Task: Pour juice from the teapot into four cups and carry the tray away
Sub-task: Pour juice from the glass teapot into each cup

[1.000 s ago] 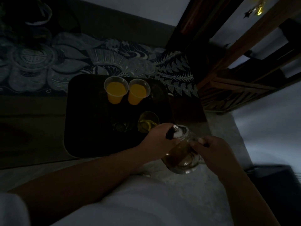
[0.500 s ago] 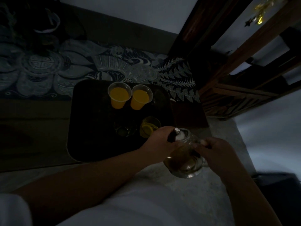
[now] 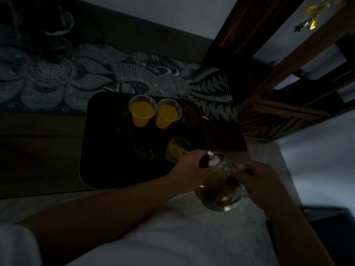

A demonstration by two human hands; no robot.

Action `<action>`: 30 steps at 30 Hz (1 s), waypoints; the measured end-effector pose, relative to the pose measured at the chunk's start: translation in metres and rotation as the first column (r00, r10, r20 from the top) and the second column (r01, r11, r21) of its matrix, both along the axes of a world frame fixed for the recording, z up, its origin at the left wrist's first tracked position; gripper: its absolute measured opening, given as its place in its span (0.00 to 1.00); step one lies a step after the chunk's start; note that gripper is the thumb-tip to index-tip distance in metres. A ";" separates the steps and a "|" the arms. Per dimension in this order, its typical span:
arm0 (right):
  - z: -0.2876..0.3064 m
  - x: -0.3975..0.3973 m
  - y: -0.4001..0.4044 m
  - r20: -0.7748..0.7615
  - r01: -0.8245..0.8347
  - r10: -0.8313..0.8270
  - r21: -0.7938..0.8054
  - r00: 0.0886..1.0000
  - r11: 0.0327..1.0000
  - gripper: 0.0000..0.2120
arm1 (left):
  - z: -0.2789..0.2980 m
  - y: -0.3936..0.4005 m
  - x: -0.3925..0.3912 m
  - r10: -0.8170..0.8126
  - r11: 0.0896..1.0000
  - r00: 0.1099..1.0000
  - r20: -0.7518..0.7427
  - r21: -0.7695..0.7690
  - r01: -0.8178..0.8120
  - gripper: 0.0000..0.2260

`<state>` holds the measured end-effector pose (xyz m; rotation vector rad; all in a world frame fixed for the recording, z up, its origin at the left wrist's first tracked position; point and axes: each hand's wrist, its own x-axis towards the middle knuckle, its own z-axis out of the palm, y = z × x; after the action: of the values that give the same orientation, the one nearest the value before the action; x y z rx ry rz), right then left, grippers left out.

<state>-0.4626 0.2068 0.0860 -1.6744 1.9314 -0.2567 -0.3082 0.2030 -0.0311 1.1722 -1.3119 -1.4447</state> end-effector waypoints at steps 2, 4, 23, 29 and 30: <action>0.000 -0.001 0.000 -0.007 -0.007 0.007 -0.004 1.000 1.000 0.08 | -0.002 -0.001 -0.001 -0.008 1.000 1.000 0.024 0.000 0.008 0.08; -0.001 -0.002 0.000 -0.007 -0.002 0.002 -0.026 1.000 1.000 0.05 | -0.005 -0.003 -0.002 -0.009 1.000 0.999 0.040 0.001 0.009 0.08; 0.005 0.005 0.002 -0.042 -0.054 0.052 -0.064 0.998 0.996 0.05 | -0.003 0.000 0.002 -0.005 1.000 1.000 0.014 0.026 0.005 0.09; 0.007 0.008 0.002 -0.060 -0.065 0.061 -0.055 0.996 0.996 0.05 | 0.003 0.001 0.005 0.005 1.000 0.999 0.038 0.006 -0.005 0.07; 0.006 0.007 0.002 -0.062 -0.064 0.061 -0.061 0.996 0.996 0.05 | 0.003 0.001 0.006 0.005 1.000 0.999 0.036 0.012 -0.005 0.07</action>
<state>-0.4555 0.2092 0.0923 -1.7994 1.9286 -0.2487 -0.3025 0.2043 -0.0279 1.2135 -1.3250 -1.4363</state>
